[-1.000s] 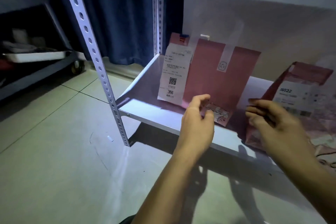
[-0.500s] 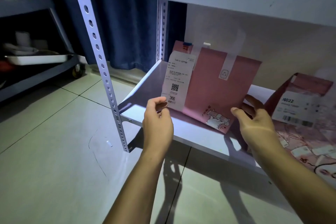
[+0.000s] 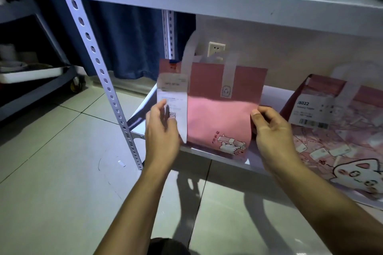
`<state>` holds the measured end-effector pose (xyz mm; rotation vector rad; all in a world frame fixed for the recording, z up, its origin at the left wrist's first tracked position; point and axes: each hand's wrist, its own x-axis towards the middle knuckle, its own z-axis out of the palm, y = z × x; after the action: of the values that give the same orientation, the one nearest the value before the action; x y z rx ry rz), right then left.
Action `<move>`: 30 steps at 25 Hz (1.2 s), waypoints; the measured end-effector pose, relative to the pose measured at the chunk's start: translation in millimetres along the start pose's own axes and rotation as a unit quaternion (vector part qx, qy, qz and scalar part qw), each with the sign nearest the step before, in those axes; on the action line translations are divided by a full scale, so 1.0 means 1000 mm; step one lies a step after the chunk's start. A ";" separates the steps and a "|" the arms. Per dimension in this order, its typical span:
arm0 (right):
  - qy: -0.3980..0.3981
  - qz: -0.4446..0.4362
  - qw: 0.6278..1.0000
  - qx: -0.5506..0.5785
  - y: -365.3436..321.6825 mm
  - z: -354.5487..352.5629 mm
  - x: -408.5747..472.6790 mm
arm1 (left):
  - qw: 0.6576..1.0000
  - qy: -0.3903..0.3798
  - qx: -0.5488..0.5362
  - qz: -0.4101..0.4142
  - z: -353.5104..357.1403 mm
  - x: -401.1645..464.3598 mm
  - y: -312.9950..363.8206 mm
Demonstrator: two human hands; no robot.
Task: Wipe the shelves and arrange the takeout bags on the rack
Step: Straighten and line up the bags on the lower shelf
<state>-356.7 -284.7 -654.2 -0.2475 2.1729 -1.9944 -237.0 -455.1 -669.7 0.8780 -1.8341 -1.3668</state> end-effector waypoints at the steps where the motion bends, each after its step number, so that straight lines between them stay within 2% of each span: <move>1: -0.010 -0.006 1.000 0.000 -0.003 -0.002 -0.007 | 1.000 0.010 0.026 0.013 -0.009 0.002 0.001; 3: -0.018 -0.005 1.000 0.005 -0.010 -0.008 -0.023 | 0.997 0.028 0.066 0.011 -0.028 0.002 0.006; 5: -0.017 0.014 1.000 0.010 -0.017 -0.016 -0.041 | 0.998 0.012 0.057 0.000 -0.043 -0.006 0.013; 8: -0.010 0.059 0.998 0.028 -0.029 -0.036 -0.070 | 0.998 -0.050 -0.004 -0.028 -0.057 -0.031 0.029; 12: 0.008 0.083 0.996 0.025 -0.049 -0.084 -0.100 | 0.989 -0.139 -0.016 -0.054 -0.061 -0.068 0.047; 19: 0.167 0.065 0.983 0.027 -0.081 -0.188 -0.143 | 0.954 -0.291 -0.068 -0.012 -0.009 -0.118 0.100; 30: 0.360 0.042 0.930 0.057 -0.166 -0.317 -0.191 | 0.876 -0.424 -0.211 0.094 0.076 -0.181 0.209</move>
<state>-248.8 54.0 -458.7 0.6955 2.3546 -2.4011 -226.9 -219.2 -506.2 -0.1897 -1.9922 -2.1030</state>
